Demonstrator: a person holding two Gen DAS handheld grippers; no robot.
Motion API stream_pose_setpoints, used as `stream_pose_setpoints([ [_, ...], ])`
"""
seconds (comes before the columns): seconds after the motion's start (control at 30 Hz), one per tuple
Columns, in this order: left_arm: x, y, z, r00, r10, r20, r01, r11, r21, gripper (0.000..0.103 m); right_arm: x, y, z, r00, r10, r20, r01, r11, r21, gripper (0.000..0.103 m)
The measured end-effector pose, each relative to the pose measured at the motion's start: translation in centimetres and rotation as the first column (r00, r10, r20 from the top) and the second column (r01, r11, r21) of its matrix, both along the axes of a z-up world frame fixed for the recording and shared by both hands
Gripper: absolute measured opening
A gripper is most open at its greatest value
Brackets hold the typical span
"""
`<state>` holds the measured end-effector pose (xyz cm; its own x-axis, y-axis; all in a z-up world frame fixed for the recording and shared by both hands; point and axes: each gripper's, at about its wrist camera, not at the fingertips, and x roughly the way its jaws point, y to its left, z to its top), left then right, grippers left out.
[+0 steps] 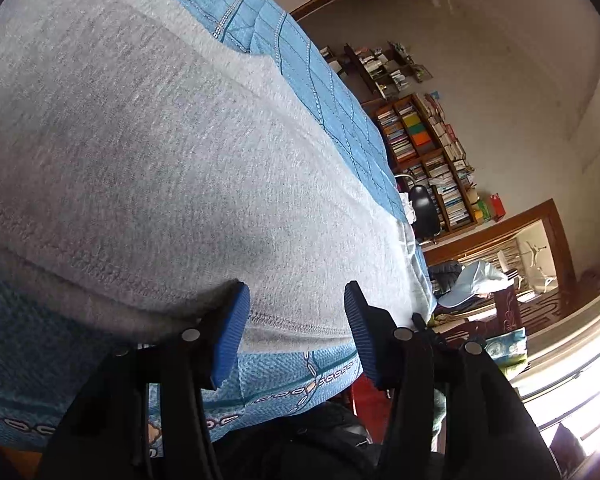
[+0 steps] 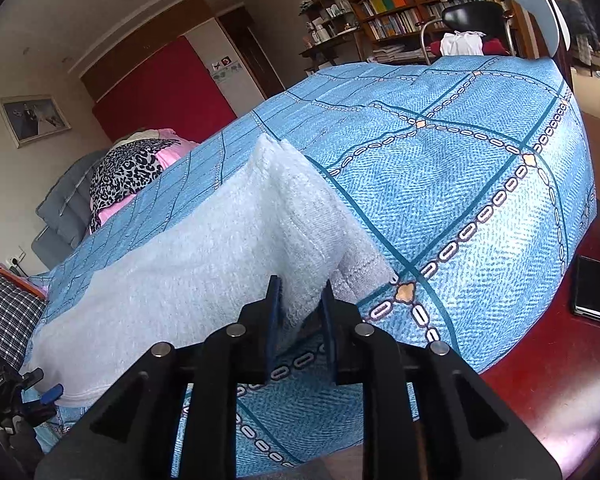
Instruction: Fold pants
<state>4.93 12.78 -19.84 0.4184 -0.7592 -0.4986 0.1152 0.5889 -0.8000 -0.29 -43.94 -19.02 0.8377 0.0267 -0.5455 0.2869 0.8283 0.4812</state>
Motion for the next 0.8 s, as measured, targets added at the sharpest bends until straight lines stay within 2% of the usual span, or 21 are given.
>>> stream_pose_setpoints([
  [0.1,-0.1,0.0,0.1,1.0,-0.006,0.003,0.005,1.0,0.017,0.05,0.2,-0.5,-0.3,1.0,-0.004,0.011,0.004,0.999,0.054,0.024],
  [0.17,-0.4,-0.2,0.5,1.0,-0.018,0.008,0.018,0.999,0.035,0.05,0.4,-0.5,-0.3,1.0,-0.007,0.014,0.006,0.999,0.051,0.025],
  [0.3,-0.7,-0.7,0.4,0.998,-0.039,-0.043,0.038,0.999,-0.008,0.064,0.6,-0.3,-0.2,1.0,-0.007,0.015,0.006,0.999,0.035,0.027],
  [0.4,-0.9,-1.3,0.4,0.998,-0.044,-0.052,0.044,0.999,0.006,0.068,0.6,-0.3,-0.2,1.0,-0.006,0.017,0.006,1.0,0.028,0.027],
  [0.57,-1.0,-1.8,0.1,0.997,-0.004,-0.072,0.005,1.0,0.004,0.068,0.5,-0.3,-0.2,1.0,-0.004,0.023,0.004,1.0,0.013,0.027],
  [0.73,-1.7,-2.2,0.2,0.998,-0.02,-0.062,0.022,0.999,0.039,0.068,0.2,-0.2,0.0,0.999,-0.024,0.028,0.025,1.0,-0.014,0.027],
  [0.8,-1.5,-2.0,0.2,0.998,-0.008,-0.069,0.01,1.0,0.022,0.068,-0.1,-0.4,0.1,0.998,-0.044,0.035,0.045,0.999,-0.018,0.027],
])
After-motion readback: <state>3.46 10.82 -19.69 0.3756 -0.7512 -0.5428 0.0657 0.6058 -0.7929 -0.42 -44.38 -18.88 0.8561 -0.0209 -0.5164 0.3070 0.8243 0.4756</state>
